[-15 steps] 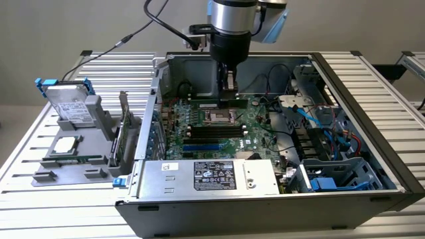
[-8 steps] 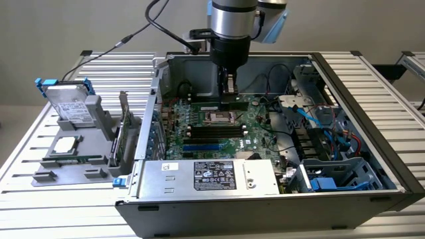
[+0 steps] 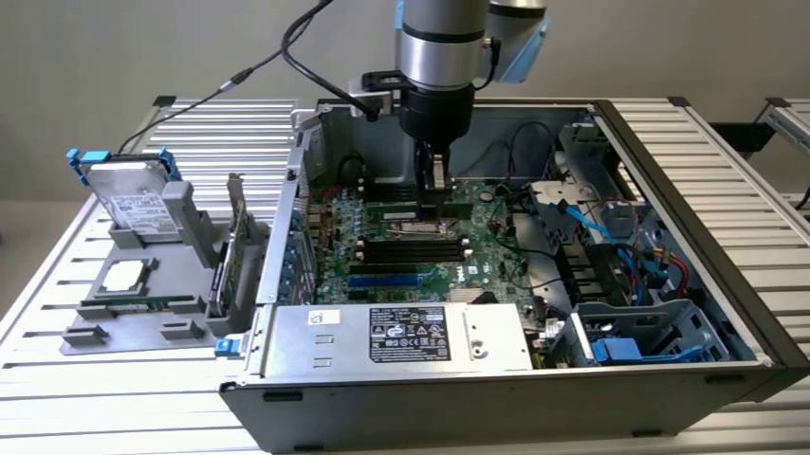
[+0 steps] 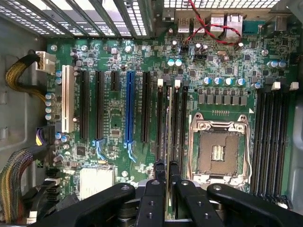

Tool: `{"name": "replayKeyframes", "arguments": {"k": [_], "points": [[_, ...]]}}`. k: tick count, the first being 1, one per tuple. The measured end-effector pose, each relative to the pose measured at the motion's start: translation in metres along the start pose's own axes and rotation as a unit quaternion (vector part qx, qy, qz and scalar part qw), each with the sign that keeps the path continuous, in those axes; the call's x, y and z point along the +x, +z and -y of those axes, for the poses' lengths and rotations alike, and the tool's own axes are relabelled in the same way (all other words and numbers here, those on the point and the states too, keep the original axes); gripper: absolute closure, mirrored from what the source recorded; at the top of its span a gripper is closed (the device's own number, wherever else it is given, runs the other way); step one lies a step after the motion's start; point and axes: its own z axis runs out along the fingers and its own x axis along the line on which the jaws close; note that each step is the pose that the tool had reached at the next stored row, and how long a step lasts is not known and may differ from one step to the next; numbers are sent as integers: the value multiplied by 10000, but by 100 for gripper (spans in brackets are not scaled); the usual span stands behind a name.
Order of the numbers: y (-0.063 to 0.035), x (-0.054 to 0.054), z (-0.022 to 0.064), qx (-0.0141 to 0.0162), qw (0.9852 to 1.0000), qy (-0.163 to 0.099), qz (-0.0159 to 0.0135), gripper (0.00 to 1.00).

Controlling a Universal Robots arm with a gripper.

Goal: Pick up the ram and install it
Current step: 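Pick up the ram and move it above insertion slot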

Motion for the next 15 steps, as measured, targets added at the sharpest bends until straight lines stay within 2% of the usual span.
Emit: {"name": "replayKeyframes", "arguments": {"k": [10,13,15], "points": [[138,-10,-30,146,9999,9,-3,86],[176,-12,-55,196,9998,13,-4,86],[206,-11,-86,218,9998,14,-5,86]]}}
